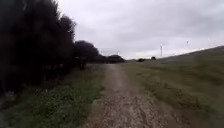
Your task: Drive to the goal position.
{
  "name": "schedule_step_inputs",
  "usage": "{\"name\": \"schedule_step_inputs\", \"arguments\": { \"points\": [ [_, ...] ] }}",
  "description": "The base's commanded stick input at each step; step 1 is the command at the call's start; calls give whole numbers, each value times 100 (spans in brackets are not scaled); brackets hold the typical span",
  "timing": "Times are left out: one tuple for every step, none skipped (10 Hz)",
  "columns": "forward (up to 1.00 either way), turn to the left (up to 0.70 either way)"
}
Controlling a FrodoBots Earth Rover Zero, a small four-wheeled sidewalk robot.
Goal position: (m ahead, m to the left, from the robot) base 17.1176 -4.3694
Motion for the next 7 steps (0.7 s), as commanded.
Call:
{"name": "schedule_step_inputs", "arguments": {
  "points": [
    [70,0],
    [70,0],
    [70,0],
    [70,0],
    [70,0],
    [70,0],
    [70,0]
  ]
}}
